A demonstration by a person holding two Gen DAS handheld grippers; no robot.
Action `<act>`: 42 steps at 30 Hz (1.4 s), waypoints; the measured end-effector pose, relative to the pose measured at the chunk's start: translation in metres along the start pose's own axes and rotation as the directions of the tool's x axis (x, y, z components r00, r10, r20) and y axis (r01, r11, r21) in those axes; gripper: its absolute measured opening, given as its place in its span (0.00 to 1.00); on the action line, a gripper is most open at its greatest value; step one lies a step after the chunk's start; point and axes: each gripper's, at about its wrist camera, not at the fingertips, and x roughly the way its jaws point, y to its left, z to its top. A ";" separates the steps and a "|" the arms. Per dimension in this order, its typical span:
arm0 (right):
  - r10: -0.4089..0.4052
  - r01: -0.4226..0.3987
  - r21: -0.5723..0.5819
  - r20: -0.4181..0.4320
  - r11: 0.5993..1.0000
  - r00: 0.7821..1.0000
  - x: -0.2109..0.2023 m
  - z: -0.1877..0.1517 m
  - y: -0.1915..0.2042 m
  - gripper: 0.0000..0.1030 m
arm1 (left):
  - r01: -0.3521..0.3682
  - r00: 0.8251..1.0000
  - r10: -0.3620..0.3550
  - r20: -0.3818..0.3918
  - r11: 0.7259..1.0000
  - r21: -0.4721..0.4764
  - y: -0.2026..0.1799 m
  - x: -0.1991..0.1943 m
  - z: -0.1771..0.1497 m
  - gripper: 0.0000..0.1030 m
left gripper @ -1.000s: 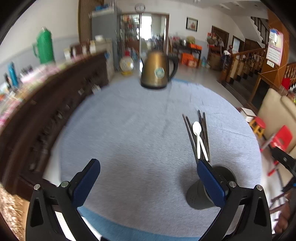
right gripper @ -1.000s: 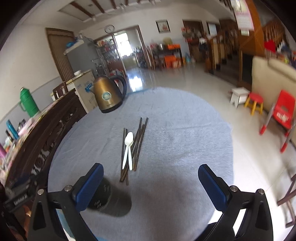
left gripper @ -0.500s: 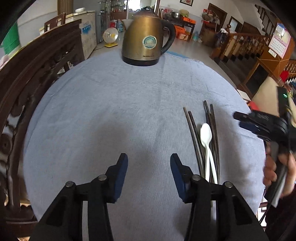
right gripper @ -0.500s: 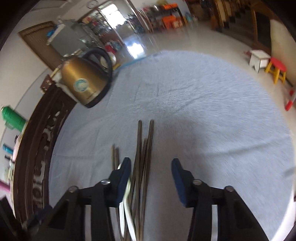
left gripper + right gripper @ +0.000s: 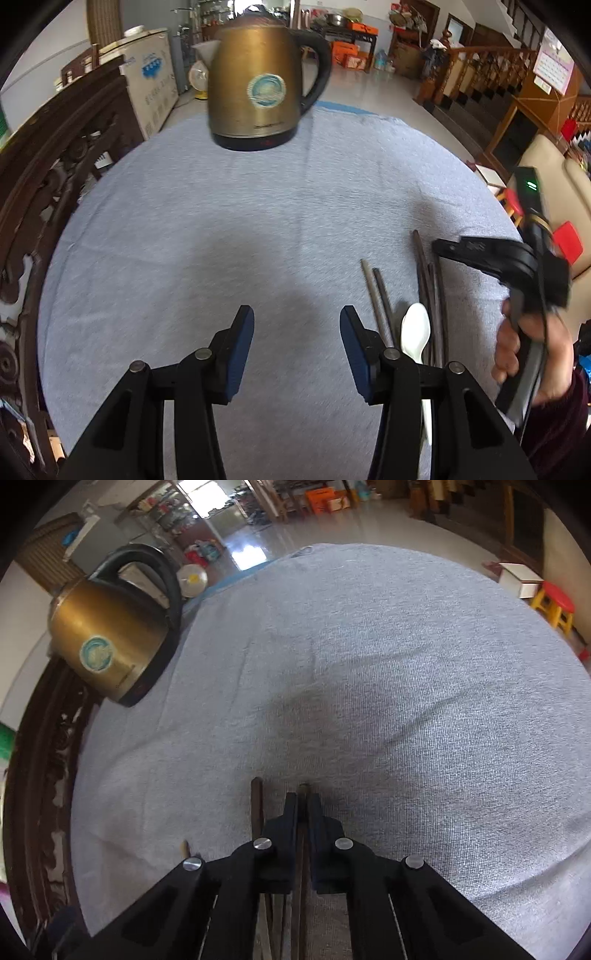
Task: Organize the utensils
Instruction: 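Grasp a white spoon with the left tool while the right tool grasps a dark chopstick, then lift the spoon with the left tool while the right tool carries the chopstick over the black cup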
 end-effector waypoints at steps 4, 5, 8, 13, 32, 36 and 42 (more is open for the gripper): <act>0.127 -0.132 0.055 0.094 0.990 0.987 -0.024 -0.009 -0.031 0.01 | 0.036 0.999 -0.035 -0.024 0.999 0.013 -0.023 0.023 0.020 0.48; 0.153 -0.161 0.060 0.124 0.985 0.980 -0.028 -0.012 -0.037 0.01 | 0.047 0.998 -0.046 -0.031 0.999 0.015 -0.031 0.030 0.027 0.48; 0.197 -0.210 0.081 0.149 0.974 0.969 -0.029 -0.021 -0.051 0.01 | 0.065 0.996 -0.063 -0.055 0.998 0.025 -0.057 0.048 0.044 0.48; 0.228 -0.241 0.080 0.150 0.967 0.962 -0.034 -0.021 -0.064 0.05 | 0.065 0.989 -0.060 -0.137 0.997 0.030 -0.096 0.091 0.074 0.48; 0.125 -0.125 -0.012 0.076 0.992 0.989 -0.040 -0.010 -0.054 0.24 | 0.153 0.972 -0.147 -0.182 0.988 0.019 -0.101 0.125 0.091 0.06; 0.074 -0.072 -0.054 0.028 0.996 0.997 -0.029 -0.001 -0.028 0.24 | 0.195 0.974 -0.195 -0.116 0.981 -0.006 -0.078 0.092 0.094 0.06; -0.085 0.076 -0.102 -0.084 0.992 0.993 0.003 0.008 0.006 0.28 | 0.235 0.972 -0.235 0.002 0.972 0.010 -0.054 0.025 0.087 0.06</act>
